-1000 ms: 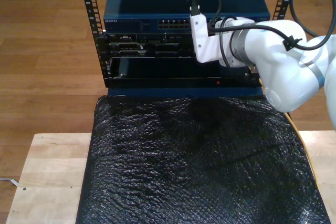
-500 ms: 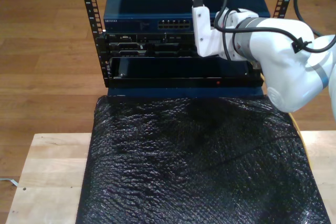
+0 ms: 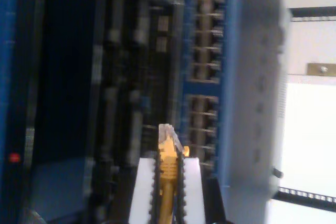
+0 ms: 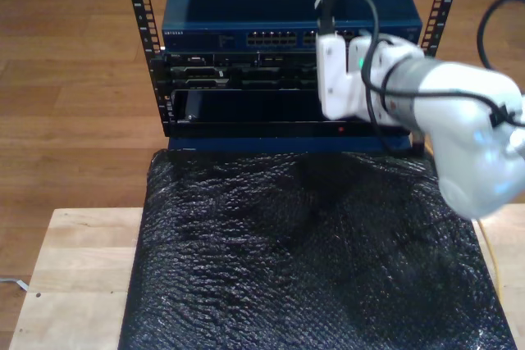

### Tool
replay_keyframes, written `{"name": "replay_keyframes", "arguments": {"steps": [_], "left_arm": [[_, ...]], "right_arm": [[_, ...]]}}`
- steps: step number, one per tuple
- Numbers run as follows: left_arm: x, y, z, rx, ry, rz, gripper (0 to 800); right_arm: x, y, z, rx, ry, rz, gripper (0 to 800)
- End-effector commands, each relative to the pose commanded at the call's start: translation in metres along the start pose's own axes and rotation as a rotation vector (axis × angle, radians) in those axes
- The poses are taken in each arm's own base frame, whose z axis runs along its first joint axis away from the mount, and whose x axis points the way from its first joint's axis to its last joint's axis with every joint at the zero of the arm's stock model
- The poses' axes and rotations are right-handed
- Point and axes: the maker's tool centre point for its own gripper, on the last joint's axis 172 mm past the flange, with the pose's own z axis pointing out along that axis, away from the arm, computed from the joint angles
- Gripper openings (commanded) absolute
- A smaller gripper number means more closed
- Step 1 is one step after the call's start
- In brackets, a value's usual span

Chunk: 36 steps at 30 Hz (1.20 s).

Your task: Grab the cable and plug it in

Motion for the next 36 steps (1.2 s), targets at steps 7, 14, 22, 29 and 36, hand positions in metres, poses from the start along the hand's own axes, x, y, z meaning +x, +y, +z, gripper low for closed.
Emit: {"name": "replay_keyframes", "arguments": {"steps": [7, 14, 22, 29, 36], "left_arm": [[0.000, 0.000, 0.000, 0.000, 0.002, 0.000, 800], [0.000, 0.000, 0.000, 0.000, 0.002, -0.002, 800], [0.000, 0.000, 0.000, 0.000, 0.002, 0.000, 800], [0.000, 0.000, 0.000, 0.000, 0.002, 0.000, 800], [0.000, 0.000, 0.000, 0.000, 0.002, 0.000, 800]], "right_arm": [[0.007, 0.006, -0.011, -0.073, 0.041, 0.018, 0], [-0.006, 0.020, -0.002, -0.133, 0.049, 0.036, 0], [-0.018, 0.023, 0.014, -0.215, 0.073, 0.068, 0], [-0.072, 0.043, 0.022, -0.357, -0.065, 0.092, 0], [-0.076, 0.044, 0.038, -0.370, -0.084, 0.066, 0]]}}
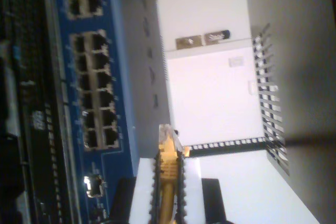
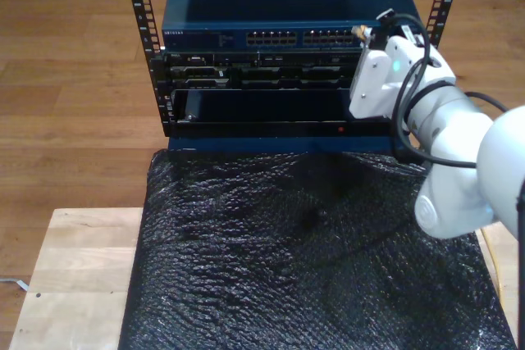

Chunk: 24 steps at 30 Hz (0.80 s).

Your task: Grab the cable and plug it in

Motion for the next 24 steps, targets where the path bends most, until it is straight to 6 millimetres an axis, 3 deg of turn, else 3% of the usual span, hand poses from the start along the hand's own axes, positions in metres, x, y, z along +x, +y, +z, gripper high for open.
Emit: {"name": "replay_keyframes", "arguments": {"steps": [7, 24], "left_arm": [[0.000, 0.000, 0.000, 0.000, 0.000, 0.000, 800], [0.000, 0.000, 0.000, 0.000, -0.002, 0.000, 800]], "right_arm": [[0.012, -0.010, -0.002, -0.027, -0.009, 0.002, 0], [-0.003, -0.009, 0.002, -0.137, -0.052, -0.033, 0]]}}
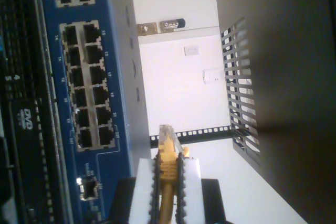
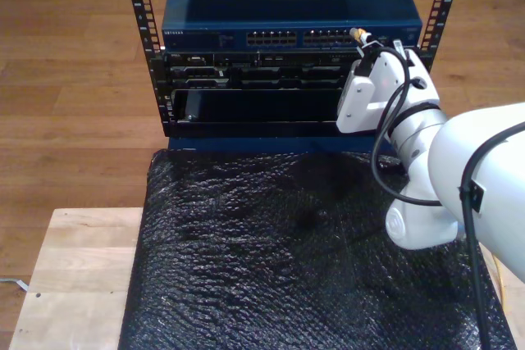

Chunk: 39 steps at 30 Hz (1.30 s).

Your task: Grab the cable and plug it in

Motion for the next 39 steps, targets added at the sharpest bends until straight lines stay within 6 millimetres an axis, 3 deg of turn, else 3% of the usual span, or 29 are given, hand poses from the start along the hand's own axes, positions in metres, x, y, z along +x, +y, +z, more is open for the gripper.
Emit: {"name": "replay_keyframes", "arguments": {"steps": [19, 26, 30, 39], "left_arm": [[0.000, 0.000, 0.000, 0.000, 0.002, 0.000, 800], [0.000, 0.000, 0.000, 0.000, 0.002, 0.000, 800], [0.000, 0.000, 0.000, 0.000, 0.000, 0.000, 800], [0.000, 0.000, 0.000, 0.000, 0.002, 0.000, 800]], "right_arm": [[0.009, -0.020, 0.011, -0.051, -0.127, -0.078, 0], [-0.014, -0.019, 0.013, -0.100, -0.264, -0.143, 0], [-0.004, -0.028, 0.016, -0.115, -0.274, -0.144, 0], [-0.006, -0.028, 0.018, -0.120, -0.290, -0.135, 0]]}}
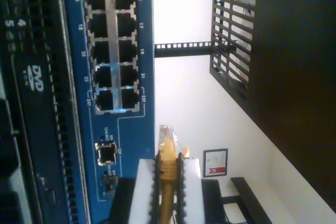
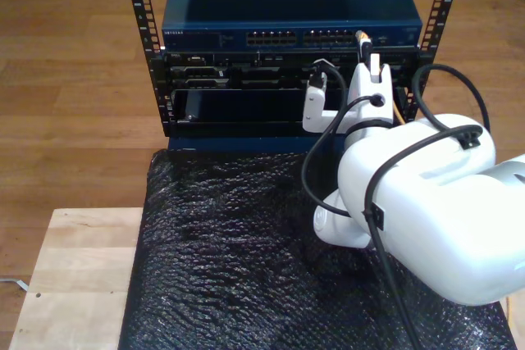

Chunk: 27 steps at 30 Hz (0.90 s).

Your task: Grab the cable and plug it in

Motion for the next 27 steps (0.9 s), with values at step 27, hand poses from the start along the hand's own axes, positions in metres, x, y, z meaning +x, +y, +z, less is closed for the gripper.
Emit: {"name": "replay_keyframes", "arguments": {"steps": [27], "left_arm": [[0.000, 0.000, 0.000, 0.000, 0.000, 0.000, 800]], "right_arm": [[0.013, -0.010, 0.010, 0.015, 0.005, 0.020, 0]]}}
